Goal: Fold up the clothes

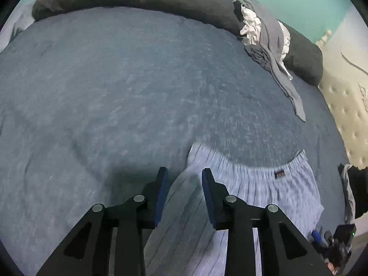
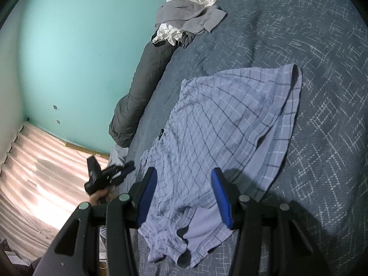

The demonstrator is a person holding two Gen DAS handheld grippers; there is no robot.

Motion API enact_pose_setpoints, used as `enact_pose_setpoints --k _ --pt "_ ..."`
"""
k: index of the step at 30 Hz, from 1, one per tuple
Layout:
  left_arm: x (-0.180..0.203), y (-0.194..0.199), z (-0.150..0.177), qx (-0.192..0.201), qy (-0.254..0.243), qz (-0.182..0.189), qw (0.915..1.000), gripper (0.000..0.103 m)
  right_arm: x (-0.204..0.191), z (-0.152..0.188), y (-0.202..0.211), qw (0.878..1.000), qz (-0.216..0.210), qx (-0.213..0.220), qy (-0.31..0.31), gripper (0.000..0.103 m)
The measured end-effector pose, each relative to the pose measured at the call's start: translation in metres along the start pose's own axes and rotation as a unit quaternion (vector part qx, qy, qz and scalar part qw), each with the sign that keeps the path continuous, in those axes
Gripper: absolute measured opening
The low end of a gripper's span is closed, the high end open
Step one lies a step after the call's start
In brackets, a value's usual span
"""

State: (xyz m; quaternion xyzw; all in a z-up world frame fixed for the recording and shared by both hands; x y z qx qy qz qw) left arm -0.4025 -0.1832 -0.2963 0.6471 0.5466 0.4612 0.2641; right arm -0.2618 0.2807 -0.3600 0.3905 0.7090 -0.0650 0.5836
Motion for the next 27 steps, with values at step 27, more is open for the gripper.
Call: enact_pose_setpoints --k 27 --pt "-0.056 0.044 0.125 0.003 0.057 -0.016 0.9983 0.005 -0.009 -0.004 -0.005 1.000 -0.007 0.014 0.010 0.050"
Point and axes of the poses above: each gripper's, at about its wrist camera, not at the fingertips, and y roughly against the way its jaws point, x to its right, z to its underside, the point moved 4 cm from there along -y, roughly the way its jaws point, and after that the axes turned 2 degrees about -x, right-handed, at the moved point
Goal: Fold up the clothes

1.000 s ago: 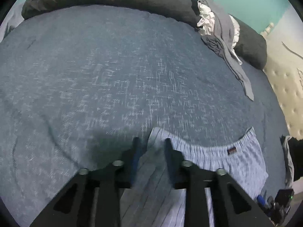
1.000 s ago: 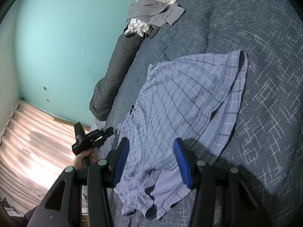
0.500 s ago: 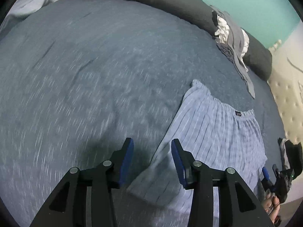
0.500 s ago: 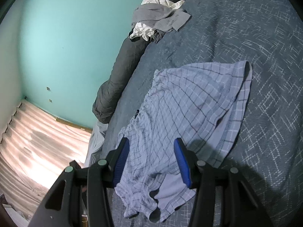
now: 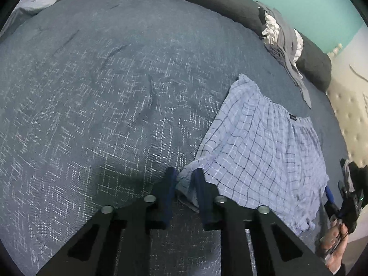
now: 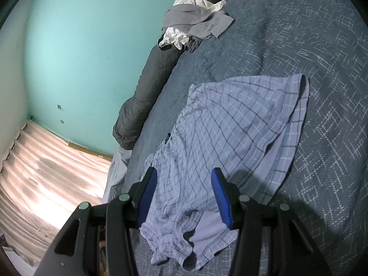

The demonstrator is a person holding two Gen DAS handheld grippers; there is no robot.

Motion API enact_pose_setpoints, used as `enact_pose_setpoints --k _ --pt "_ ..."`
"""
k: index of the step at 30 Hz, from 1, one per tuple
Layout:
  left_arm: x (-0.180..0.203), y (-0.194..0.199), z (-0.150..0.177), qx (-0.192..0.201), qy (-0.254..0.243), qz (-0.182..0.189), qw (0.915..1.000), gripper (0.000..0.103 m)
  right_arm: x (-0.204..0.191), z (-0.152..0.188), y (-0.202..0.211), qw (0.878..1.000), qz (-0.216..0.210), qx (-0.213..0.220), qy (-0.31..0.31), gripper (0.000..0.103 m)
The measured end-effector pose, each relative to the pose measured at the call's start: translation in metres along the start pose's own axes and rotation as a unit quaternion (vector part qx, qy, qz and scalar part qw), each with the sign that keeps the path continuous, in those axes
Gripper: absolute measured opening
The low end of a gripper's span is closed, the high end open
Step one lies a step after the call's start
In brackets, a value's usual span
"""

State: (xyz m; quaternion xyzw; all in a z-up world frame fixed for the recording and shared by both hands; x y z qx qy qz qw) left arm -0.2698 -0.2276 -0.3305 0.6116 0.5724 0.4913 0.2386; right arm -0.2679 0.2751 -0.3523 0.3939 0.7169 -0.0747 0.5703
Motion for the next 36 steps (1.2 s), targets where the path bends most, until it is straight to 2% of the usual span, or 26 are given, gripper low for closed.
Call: enact_pose_setpoints --k 9,17,21,27,31,34,36 --pt "0.023 0.013 -0.012 0.014 -0.020 0.017 0.9996 0.004 0.004 -0.002 0.005 1.000 0.003 0.006 -0.006 0.050" --pt "0.092 0.034 -0.031 0.027 -0.056 0.048 0.9969 0.004 0.006 -0.008 0.010 1.000 0.013 0.016 -0.011 0.050" --pt "0.151 0.038 -0.045 0.027 -0.081 0.087 0.9926 0.004 0.008 -0.015 0.018 0.999 0.016 0.029 -0.013 0.050" --pt "0.284 0.029 -0.058 0.015 -0.152 0.128 0.9799 0.004 0.017 -0.025 0.033 0.998 0.026 0.040 -0.027 0.050" --pt "0.378 0.005 -0.040 -0.001 -0.213 0.151 0.9653 0.004 0.024 -0.034 0.049 0.997 0.025 0.054 -0.039 0.050" --pt "0.421 -0.032 -0.012 -0.038 -0.231 0.158 0.9593 0.004 0.030 -0.041 0.063 0.996 0.024 0.067 -0.046 0.050" --pt "0.435 -0.062 0.005 -0.066 -0.232 0.150 0.9587 0.004 0.035 -0.046 0.072 0.996 0.028 0.075 -0.049 0.050"
Point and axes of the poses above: each gripper's, at about its wrist camera, not at the fingertips, and y roughly against the way its jaws point, x to its right, z to its underside, the point moved 4 cm from there along -y, roughly the way its jaws point, and after that the axes turned 2 degrees about -x, right-handed, at the moved point
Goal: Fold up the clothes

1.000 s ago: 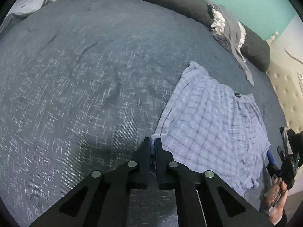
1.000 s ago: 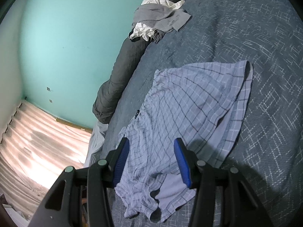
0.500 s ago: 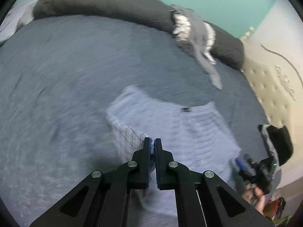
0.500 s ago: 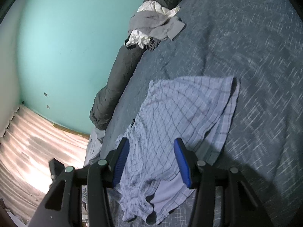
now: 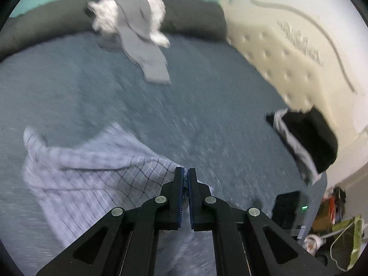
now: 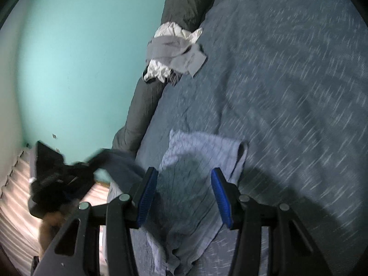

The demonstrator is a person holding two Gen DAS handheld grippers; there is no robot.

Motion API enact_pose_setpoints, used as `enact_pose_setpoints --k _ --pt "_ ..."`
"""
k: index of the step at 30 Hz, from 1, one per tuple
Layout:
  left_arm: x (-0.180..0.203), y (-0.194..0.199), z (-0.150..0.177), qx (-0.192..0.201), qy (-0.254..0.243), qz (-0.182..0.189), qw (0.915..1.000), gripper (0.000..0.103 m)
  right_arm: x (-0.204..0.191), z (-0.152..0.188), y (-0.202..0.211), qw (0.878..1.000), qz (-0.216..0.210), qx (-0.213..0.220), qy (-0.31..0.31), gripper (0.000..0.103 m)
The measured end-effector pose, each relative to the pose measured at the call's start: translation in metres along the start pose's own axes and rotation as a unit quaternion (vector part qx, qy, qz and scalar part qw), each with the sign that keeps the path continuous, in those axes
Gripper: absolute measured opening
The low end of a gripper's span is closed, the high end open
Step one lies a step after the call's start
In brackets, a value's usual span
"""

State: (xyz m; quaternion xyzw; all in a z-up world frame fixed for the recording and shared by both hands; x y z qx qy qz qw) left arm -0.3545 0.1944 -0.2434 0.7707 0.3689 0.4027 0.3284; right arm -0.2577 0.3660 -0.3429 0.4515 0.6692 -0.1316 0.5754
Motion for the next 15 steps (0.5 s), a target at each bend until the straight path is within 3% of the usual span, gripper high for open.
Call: enact_pose_setpoints --k 3,6,8,9,10,15 --pt "0.007 -0.033 0.014 -0.026 -0.004 -0.013 0.9996 0.004 0.010 -0.004 0.003 1.000 0.011 0.003 -0.012 0.050" --pt "0.000 -0.034 0.020 -0.031 0.011 -0.008 0.9994 0.007 0.014 -0.004 0.000 1.000 0.016 0.000 -0.020 0.050" --pt "-0.006 -0.026 0.022 -0.027 0.014 -0.011 0.9995 0.025 0.012 -0.004 -0.003 1.000 0.018 -0.001 -0.015 0.050" --pt "-0.009 -0.021 0.022 -0.024 0.015 -0.014 0.9995 0.042 0.011 -0.004 -0.005 1.000 0.019 -0.002 -0.011 0.050" --pt "-0.015 -0.012 0.021 -0.016 0.019 -0.019 0.9995 0.046 0.010 -0.004 -0.007 1.000 0.023 -0.004 -0.006 0.050" --pt "-0.056 0.020 0.016 0.014 0.047 -0.064 0.9968 0.046 0.004 -0.004 -0.018 0.999 0.040 -0.016 0.019 0.050"
Point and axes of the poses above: each gripper's, at about its wrist camera, not at the fingertips, and y roughly against the way its jaws point, x to its right, z to its underside, the point moved 4 cm from there along -y, roughly the way its jaws point, and after that the axes turned 2 degrees about -x, right-handed, at the moved point
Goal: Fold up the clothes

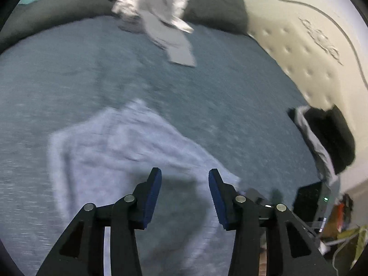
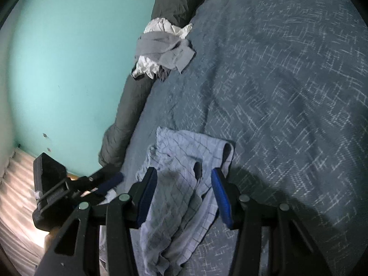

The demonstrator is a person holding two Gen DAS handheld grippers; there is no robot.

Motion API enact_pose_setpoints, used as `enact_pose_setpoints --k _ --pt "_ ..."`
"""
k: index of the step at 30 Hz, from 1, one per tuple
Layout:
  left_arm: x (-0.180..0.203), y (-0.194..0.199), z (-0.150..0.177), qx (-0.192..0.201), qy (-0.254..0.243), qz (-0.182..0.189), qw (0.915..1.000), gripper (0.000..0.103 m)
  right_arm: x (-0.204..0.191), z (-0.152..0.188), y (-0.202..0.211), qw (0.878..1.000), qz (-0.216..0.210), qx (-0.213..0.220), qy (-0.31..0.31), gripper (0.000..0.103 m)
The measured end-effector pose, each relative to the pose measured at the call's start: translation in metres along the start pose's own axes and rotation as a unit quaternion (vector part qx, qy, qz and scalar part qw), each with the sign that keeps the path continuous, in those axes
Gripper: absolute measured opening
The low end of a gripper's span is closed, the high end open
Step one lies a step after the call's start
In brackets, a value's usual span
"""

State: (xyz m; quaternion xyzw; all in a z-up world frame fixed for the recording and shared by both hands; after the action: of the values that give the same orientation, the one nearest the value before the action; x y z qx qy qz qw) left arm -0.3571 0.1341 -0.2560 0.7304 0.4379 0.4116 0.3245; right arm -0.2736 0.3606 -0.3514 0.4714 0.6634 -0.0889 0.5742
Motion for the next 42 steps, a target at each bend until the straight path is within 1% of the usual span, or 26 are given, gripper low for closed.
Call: enact_pose_setpoints --k 2,4,7,12,15,17,21,24,29,34,40,41,42 --pt "-0.020 0.004 -0.003 0.002 0.020 -0.016 0.9997 0.046 -0.003 0.000 -0.004 1.000 0.007 -0.004 0.010 0.050" --pt "-0.038 0.007 -0.009 0.008 0.027 -0.034 0.9990 0.046 -0.005 0.000 -0.008 1.000 0.014 -0.009 0.021 0.050" --pt "-0.055 0.004 -0.024 0.014 0.027 -0.065 0.9975 0.049 -0.010 -0.001 -0.014 0.999 0.025 -0.015 0.036 0.052" --pt "-0.069 -0.017 -0.049 0.006 0.019 -0.090 0.9958 0.049 -0.016 0.001 -0.025 0.997 0.041 -0.025 0.066 0.053" --pt "-0.070 -0.034 -0.061 -0.001 0.016 -0.096 0.9953 0.049 -0.019 0.002 -0.031 0.995 0.051 -0.030 0.084 0.053" --pt "-0.069 -0.044 -0.066 -0.001 0.014 -0.106 0.9943 0.049 -0.021 0.004 -0.034 0.993 0.063 -0.034 0.098 0.053" --pt "-0.063 -0.060 -0.069 -0.009 0.005 -0.113 0.9935 0.049 -0.023 0.007 -0.038 0.988 0.084 -0.040 0.122 0.053" --pt "-0.058 -0.068 -0.070 -0.009 -0.010 -0.120 0.9926 0.049 -0.023 0.007 -0.038 0.989 0.081 -0.038 0.119 0.053" --pt "-0.061 -0.073 -0.073 -0.009 0.000 -0.114 0.9934 0.049 -0.027 0.006 -0.040 0.987 0.082 -0.038 0.134 0.053" --pt "-0.065 -0.077 -0.072 -0.011 0.000 -0.115 0.9933 0.049 -0.031 0.005 -0.042 0.986 0.079 -0.037 0.145 0.051" --pt "-0.070 -0.087 -0.072 -0.017 0.000 -0.118 0.9929 0.049 -0.032 0.010 -0.048 0.983 0.082 -0.049 0.159 0.026" --pt "-0.071 -0.089 -0.072 -0.019 0.001 -0.119 0.9927 0.049 -0.032 0.010 -0.048 0.982 0.083 -0.050 0.161 0.018" --pt "-0.072 -0.091 -0.072 -0.020 0.002 -0.120 0.9926 0.048 -0.032 0.011 -0.049 0.982 0.083 -0.050 0.162 0.015"
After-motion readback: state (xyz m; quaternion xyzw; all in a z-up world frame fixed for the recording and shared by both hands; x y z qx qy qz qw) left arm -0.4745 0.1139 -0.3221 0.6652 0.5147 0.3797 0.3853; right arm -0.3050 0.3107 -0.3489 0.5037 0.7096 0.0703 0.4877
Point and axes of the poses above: each gripper's, at about its wrist camera, not at the fingertips, and y roughly against the way its jaws point, x to its right, z to its underside, the point moved 4 cm from there along -y, roughly the way its jaws point, and after that the axes turned 2 degrees about -x, right-handed, at the moved point
